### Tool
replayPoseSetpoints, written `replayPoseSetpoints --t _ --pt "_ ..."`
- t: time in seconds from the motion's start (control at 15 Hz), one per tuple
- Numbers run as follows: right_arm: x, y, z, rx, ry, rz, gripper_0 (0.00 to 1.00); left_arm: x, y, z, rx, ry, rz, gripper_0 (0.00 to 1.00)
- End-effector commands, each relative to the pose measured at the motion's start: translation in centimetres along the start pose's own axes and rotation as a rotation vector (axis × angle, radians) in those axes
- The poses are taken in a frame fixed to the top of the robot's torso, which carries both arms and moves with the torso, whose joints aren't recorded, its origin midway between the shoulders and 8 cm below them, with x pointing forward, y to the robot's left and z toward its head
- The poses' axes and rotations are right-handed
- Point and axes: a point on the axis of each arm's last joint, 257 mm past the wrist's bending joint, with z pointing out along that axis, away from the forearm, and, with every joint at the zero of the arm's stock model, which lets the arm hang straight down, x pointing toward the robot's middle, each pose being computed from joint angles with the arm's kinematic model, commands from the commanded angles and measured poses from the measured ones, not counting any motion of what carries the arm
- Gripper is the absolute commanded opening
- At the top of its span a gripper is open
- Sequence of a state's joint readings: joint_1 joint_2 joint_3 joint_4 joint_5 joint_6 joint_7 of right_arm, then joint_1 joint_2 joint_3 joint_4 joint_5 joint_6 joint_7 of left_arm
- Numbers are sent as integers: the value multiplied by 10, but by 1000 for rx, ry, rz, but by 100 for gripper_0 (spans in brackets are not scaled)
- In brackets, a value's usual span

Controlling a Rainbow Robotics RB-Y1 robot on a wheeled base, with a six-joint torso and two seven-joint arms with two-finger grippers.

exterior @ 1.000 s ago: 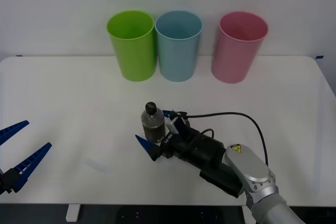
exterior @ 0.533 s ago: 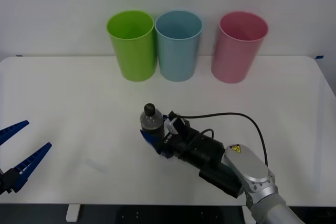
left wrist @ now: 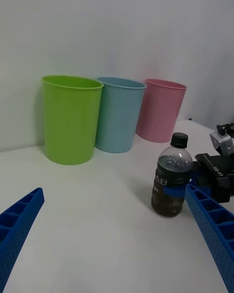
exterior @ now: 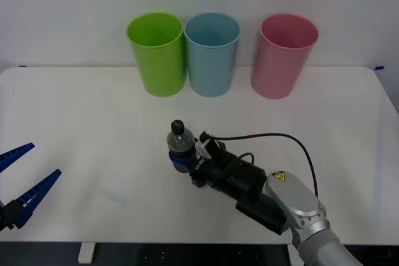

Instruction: Grasp the object on the table and drop it into the matching bin: aluminum can to the light blue bin, PET bottle to the pink bin.

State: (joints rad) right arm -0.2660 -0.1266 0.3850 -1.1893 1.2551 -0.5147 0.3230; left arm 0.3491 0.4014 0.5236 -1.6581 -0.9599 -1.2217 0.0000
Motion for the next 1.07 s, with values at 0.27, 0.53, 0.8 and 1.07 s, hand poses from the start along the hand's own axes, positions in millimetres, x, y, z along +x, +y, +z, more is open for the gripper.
replayPoseSetpoints --t 0.27,0.53,0.8,1.07 --pt "-15 -27 -11 33 -28 18 0 0 0 0 0 0 0 100" --pt "-28 -67 -34 89 -50 18 0 0 0 0 0 0 0 100" --pt "-38 -121 -66 174 -68 30 0 0 0 0 0 0 0 100" --pt "-53 -155 -85 239 -102 50 0 0 0 0 0 0 0 100"
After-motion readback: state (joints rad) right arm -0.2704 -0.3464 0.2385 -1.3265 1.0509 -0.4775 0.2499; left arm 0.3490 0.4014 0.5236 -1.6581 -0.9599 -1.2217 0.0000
